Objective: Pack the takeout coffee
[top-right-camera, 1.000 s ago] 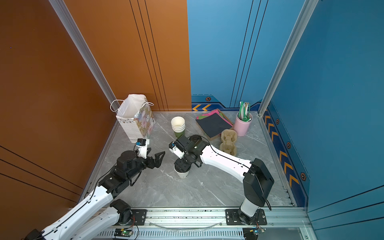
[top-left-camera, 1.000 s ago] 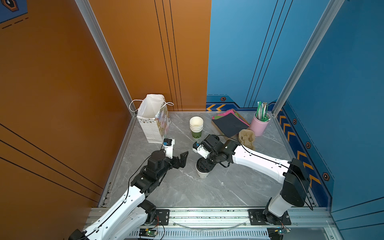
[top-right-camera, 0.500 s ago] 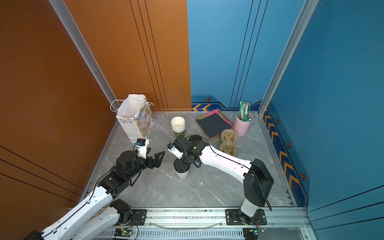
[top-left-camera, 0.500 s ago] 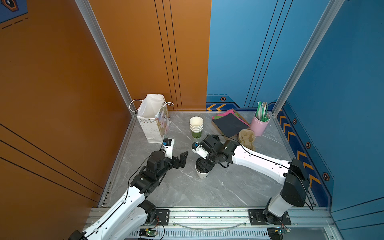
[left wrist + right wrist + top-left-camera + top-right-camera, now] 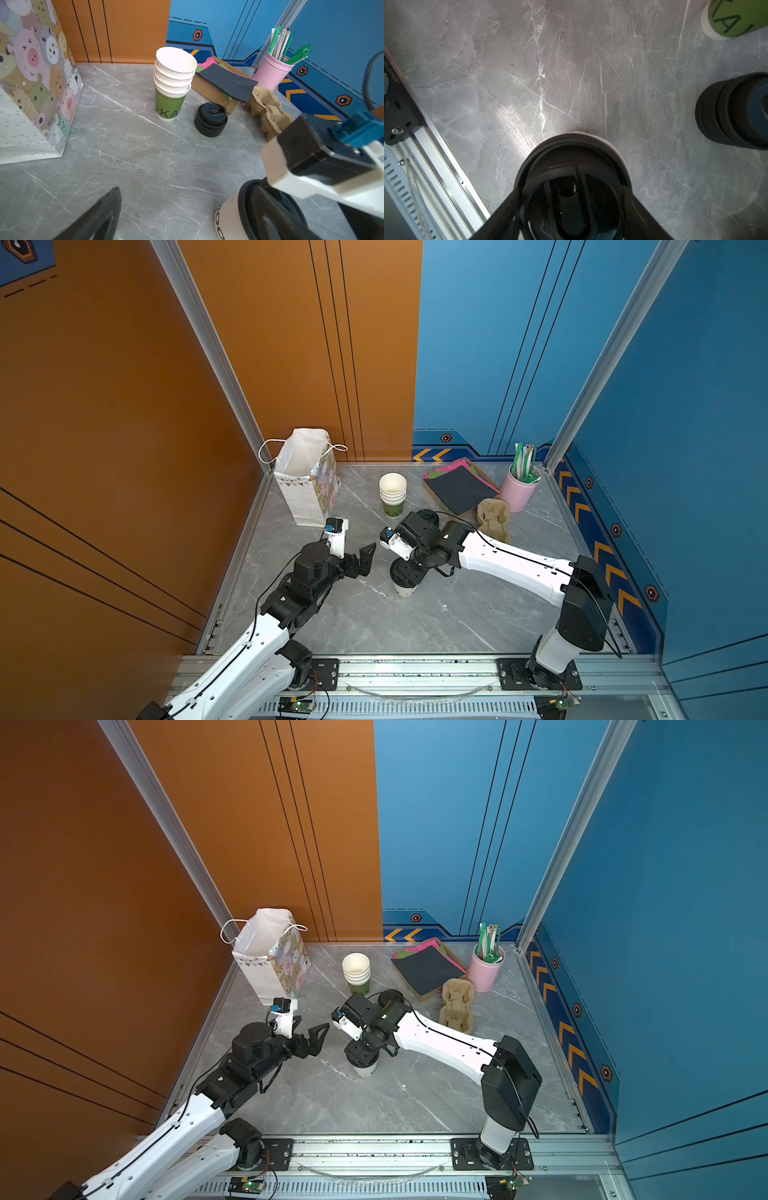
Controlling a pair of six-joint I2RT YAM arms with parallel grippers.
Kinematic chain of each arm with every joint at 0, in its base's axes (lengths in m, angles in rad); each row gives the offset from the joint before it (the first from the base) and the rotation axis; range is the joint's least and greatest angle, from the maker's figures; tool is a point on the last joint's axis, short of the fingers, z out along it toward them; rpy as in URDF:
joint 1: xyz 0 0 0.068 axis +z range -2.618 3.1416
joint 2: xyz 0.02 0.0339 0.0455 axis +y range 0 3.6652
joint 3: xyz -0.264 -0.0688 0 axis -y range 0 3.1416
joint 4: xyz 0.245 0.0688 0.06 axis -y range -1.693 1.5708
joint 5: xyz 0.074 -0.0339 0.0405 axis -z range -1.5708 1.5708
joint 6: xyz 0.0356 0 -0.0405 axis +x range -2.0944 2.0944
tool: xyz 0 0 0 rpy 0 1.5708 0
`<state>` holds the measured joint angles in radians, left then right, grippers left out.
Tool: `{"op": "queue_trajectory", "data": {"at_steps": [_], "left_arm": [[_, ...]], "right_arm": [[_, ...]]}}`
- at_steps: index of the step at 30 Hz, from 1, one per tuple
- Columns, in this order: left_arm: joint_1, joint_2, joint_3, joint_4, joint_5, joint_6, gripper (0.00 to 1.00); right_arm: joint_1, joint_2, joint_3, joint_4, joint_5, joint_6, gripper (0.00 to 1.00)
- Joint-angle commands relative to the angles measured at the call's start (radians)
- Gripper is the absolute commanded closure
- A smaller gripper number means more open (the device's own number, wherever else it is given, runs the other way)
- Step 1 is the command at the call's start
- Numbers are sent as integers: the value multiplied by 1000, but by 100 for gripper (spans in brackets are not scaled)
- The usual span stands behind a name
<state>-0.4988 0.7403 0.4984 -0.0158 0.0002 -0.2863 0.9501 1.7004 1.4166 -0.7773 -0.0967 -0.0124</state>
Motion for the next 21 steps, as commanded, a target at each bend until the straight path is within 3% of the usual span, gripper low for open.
{"op": "queue_trajectory", "data": {"at_steps": [1,21], "left_arm": [[3,-12,-13,-3,-26,-11,2],[5,-1,-12,10,-25,-13,2]], "right_arm": [[6,18,27,-39,31,-21,32],[16,8,93,-69,38,-33,32]]}}
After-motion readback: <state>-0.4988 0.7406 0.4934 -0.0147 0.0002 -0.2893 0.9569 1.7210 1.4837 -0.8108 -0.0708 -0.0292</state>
